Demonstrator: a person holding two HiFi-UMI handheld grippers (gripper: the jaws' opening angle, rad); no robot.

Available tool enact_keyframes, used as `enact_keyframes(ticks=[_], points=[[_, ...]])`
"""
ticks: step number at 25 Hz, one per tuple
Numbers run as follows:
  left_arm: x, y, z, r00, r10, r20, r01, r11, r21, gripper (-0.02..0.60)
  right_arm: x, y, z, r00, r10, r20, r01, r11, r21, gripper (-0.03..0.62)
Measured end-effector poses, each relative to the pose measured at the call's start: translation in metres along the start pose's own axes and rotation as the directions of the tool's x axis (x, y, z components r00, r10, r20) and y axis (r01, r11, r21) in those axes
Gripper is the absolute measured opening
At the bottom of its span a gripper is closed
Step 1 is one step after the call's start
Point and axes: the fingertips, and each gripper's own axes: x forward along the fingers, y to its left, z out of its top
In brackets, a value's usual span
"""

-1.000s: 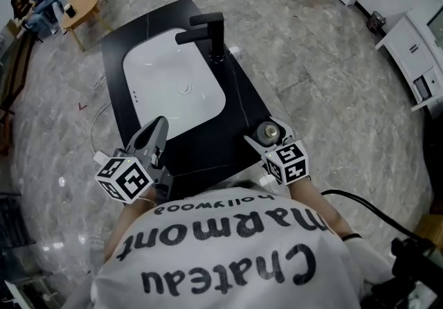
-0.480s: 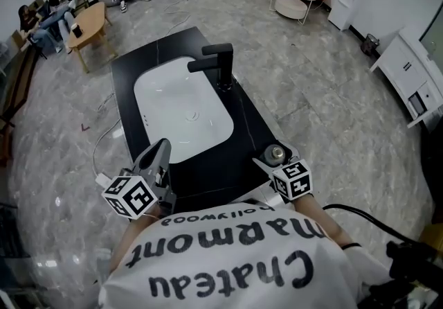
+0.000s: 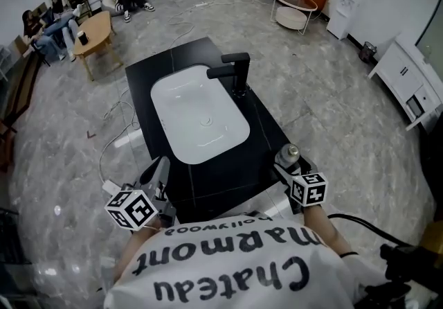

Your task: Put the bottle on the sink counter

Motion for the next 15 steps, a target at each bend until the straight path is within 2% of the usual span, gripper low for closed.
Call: enact_keyframes(ticks=[3,7,10,12,14,15], points=[[-0.017,0.007,0.0,1.0,-0.025,-0.005,0.025,1.0,-0.005,0.015,-0.015,0.007,-0.009,0.998,-0.053,0.016,0.051,0.994,0.095,0.348],[-0.045,0.013,0.003,0.997,-0.077,-0.032,0.077,0.997,0.003,0.015,-0.039,0.04,-0.034,0.999,-0.039,0.014,0.034,0.96,0.277,0.348],[-0.071,0.019,0.006,0.992,-0.112,-0.049,0.113,0.994,0.013,0.015,-0.062,0.081,-0.049,0.998,0.003,0.065,-0.032,0.896,0.442,0.347],[-0.087,0.024,0.006,0.989,-0.136,-0.061,0.138,0.99,0.02,0.015,-0.077,0.112,-0.049,0.99,0.031,0.137,-0.096,0.858,0.505,0.347],[-0.1,0.025,0.004,0.984,-0.161,-0.073,0.164,0.986,0.029,0.015,-0.093,0.138,-0.042,0.979,0.037,0.203,-0.139,0.845,0.517,0.346],[-0.107,0.026,0.003,0.982,-0.173,-0.08,0.177,0.984,0.036,0.015,-0.102,0.15,-0.037,0.972,0.034,0.231,-0.15,0.848,0.507,0.333]])
